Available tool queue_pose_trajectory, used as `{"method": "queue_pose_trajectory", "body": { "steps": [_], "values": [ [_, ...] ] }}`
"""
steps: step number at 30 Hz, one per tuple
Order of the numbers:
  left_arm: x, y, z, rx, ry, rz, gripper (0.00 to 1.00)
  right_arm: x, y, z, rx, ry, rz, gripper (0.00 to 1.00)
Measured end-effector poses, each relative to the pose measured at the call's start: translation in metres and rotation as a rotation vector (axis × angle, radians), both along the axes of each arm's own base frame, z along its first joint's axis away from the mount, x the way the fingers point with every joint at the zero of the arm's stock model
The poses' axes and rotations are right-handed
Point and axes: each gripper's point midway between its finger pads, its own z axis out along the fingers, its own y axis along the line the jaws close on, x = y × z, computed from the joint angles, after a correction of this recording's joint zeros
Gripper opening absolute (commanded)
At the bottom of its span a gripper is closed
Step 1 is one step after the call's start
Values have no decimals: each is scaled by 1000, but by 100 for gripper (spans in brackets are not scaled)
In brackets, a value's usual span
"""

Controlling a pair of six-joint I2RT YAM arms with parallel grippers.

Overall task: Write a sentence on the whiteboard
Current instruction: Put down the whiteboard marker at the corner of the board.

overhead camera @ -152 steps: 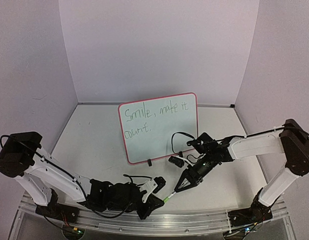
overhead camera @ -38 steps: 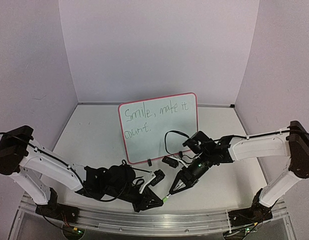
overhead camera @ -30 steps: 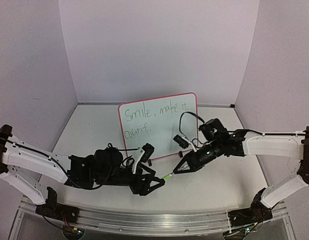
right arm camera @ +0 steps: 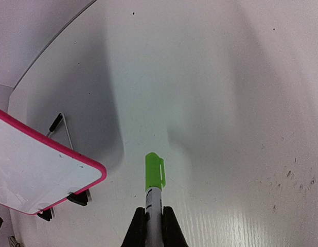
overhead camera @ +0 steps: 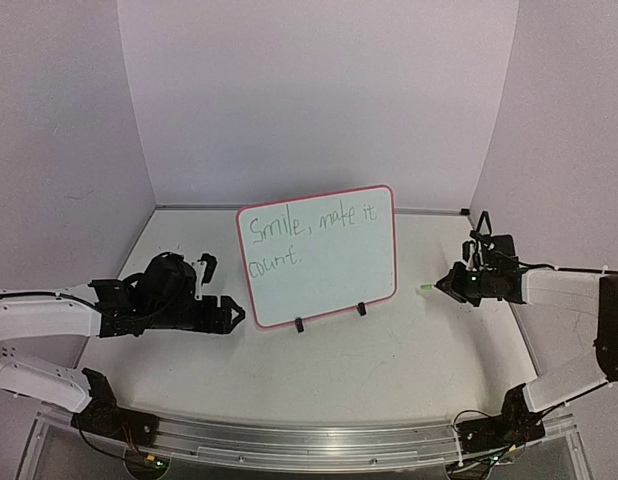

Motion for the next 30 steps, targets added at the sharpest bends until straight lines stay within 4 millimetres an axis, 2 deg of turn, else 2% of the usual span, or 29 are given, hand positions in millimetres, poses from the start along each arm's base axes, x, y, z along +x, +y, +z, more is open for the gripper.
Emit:
{"method": "queue_pose_trajectory", "body": {
  "steps": [3,7,10,15,19,20,21,24,30],
  "values": [
    [7,9,-4,1,23,27,84,17,-3,0,10,-25,-10,6],
    [20,25,-12,-6,57,75,84,38,-11,-1,2,-48,-28,13],
    [28,39,-22,5,88,108,84,51,-23,-8,-9,-46,-51,26],
    [45,62,-34,33,111,158,84,57,-41,-28,-41,-10,-79,51],
    [66,92,-39,39,108,242,85,61,-47,-30,-63,-8,-89,70],
    [71,99,-39,37,103,264,85,64,-48,-28,-68,-12,-93,86],
    [77,106,-38,34,97,284,85,67,-49,-25,-79,-22,-94,97],
    [93,128,-35,32,76,346,86,73,-55,-18,-116,-43,-102,98],
    [129,177,-19,-8,-10,479,88,73,-73,-9,-181,-63,-123,98]
  ]
}}
